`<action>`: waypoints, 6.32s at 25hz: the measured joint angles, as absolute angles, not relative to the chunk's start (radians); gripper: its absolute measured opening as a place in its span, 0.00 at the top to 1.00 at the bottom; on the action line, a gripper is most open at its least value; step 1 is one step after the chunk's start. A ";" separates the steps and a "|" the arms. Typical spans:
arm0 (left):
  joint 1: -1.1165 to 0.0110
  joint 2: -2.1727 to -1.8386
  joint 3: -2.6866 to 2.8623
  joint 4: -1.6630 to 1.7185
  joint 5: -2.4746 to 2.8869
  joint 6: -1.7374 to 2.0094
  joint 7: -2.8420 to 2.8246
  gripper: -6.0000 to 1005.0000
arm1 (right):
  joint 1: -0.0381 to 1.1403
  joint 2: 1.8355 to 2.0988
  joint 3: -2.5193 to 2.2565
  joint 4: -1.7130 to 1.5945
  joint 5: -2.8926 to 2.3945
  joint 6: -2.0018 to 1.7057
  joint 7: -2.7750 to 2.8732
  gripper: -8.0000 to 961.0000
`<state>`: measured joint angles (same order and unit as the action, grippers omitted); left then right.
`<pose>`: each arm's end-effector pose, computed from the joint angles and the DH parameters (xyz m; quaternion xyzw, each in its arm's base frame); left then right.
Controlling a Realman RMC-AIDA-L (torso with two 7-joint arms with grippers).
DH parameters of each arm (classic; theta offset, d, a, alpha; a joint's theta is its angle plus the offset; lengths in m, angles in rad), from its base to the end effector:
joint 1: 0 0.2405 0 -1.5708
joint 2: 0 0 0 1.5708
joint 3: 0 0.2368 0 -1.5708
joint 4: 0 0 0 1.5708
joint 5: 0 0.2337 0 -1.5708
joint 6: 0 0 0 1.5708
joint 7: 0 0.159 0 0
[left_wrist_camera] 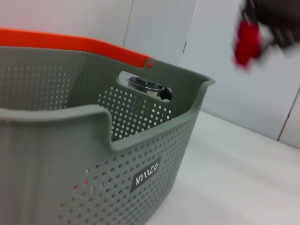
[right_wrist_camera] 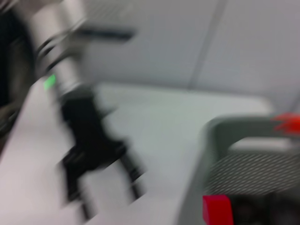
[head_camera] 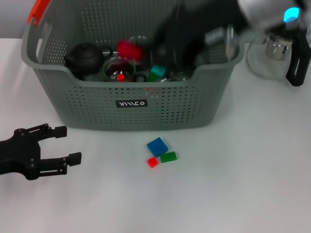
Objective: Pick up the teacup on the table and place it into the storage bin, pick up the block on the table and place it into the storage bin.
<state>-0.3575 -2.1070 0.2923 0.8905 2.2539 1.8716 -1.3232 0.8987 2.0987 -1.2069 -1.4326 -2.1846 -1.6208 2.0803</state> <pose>-0.3198 0.2659 0.0621 -0.9231 -0.2503 -0.2326 0.1766 -0.0121 0.3757 0.0200 -0.9948 -0.0377 0.0390 0.0858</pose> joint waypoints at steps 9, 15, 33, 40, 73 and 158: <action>-0.378 -2.101 0.297 0.890 2.254 1.879 -1.323 0.12 | 0.936 2.089 -1.115 -1.307 -2.287 -1.259 2.218 0.80; -0.385 -2.100 0.302 0.890 2.254 1.879 -1.323 0.12 | 0.979 2.076 -1.109 -1.166 -2.337 -1.218 2.230 0.75; -0.387 -2.097 0.302 0.911 2.253 1.891 -1.326 0.12 | 0.906 2.089 -1.106 -1.314 -2.198 -1.373 2.124 0.25; -0.386 -2.097 0.302 0.909 2.253 1.890 -1.323 0.12 | 0.794 2.072 -1.106 -1.458 -2.074 -1.726 2.036 0.07; -0.384 -2.100 0.302 0.906 2.253 1.884 -1.322 0.12 | 0.966 2.105 -1.683 -0.946 -2.465 -1.447 2.104 0.06; -0.379 -2.098 0.298 0.905 2.253 1.872 -1.319 0.13 | 1.007 2.101 -1.837 -0.747 -2.249 -1.126 2.190 0.78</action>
<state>-0.3788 -2.0985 0.2978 0.9054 2.2535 1.8716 -1.3192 1.0073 2.1010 -1.8371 -0.7474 -2.2492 -1.1260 2.1896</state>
